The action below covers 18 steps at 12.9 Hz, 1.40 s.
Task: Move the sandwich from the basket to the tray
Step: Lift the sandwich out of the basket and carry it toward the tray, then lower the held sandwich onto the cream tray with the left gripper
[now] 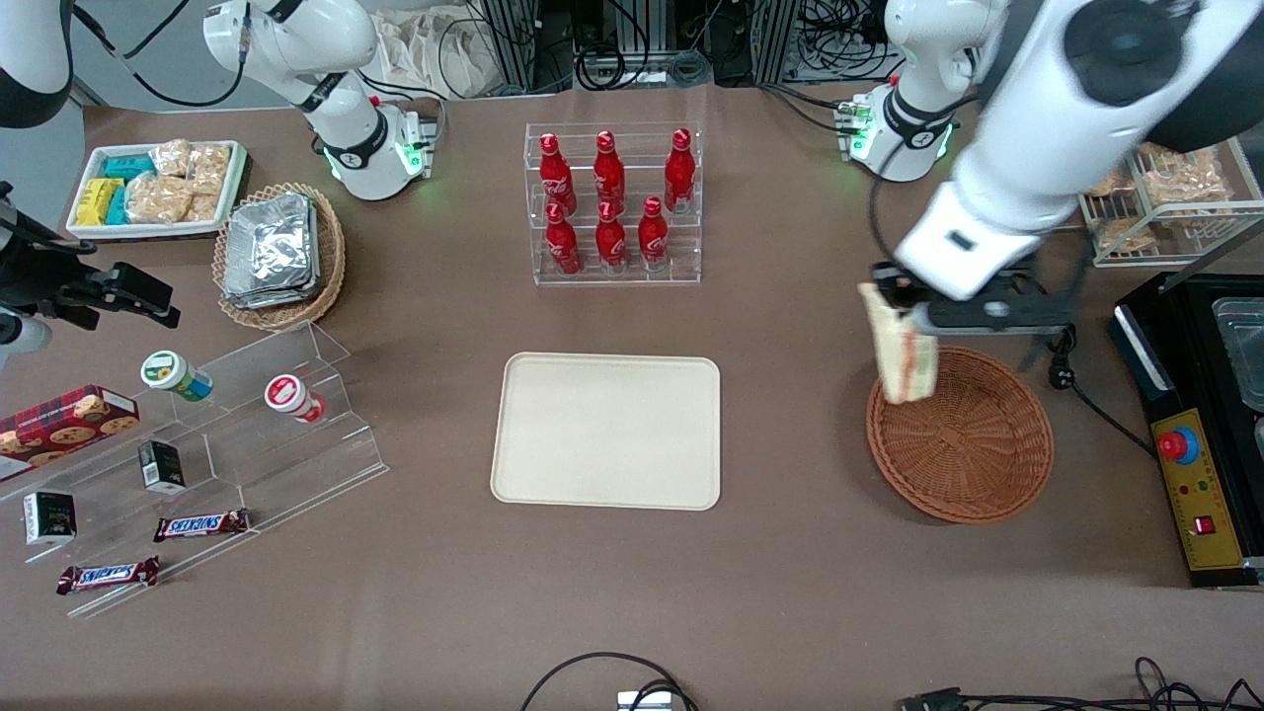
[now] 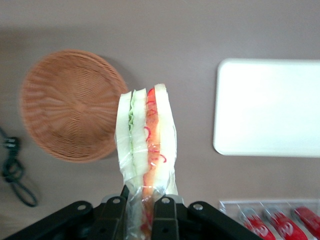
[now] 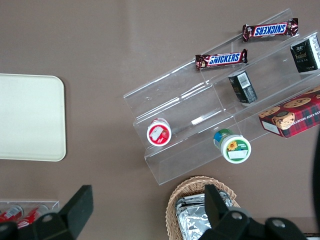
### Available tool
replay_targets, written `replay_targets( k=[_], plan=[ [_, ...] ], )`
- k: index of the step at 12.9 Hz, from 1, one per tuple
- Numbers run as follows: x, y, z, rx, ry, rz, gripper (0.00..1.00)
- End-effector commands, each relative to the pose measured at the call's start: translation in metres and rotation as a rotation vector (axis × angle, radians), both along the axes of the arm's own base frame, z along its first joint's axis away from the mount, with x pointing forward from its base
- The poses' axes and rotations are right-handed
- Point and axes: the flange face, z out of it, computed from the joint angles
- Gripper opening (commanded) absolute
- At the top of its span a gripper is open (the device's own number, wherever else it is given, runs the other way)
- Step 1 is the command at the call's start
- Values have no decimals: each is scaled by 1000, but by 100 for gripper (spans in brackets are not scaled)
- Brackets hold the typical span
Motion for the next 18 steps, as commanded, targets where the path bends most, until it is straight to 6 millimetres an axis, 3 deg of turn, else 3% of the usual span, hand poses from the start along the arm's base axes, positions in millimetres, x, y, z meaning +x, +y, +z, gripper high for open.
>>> replay_targets(
  k=[1, 2, 5, 8, 10, 13, 15, 17, 18],
  plan=[
    [11, -48, -34, -58, 36, -57, 0],
    [7, -73, -48, -70, 27, -104, 0],
    [7, -131, -124, -18, 13, -193, 0],
    [20, -165, -212, 28, -50, -117, 0],
    [19, -181, -253, 32, -79, -113, 0],
    [23, -184, -285, 23, -79, -132, 0],
    [24, -189, -300, -9, -86, -139, 6],
    [24, -189, -314, -2, -93, -149, 17],
    [24, -189, -315, 1, -96, -137, 28]
  ],
)
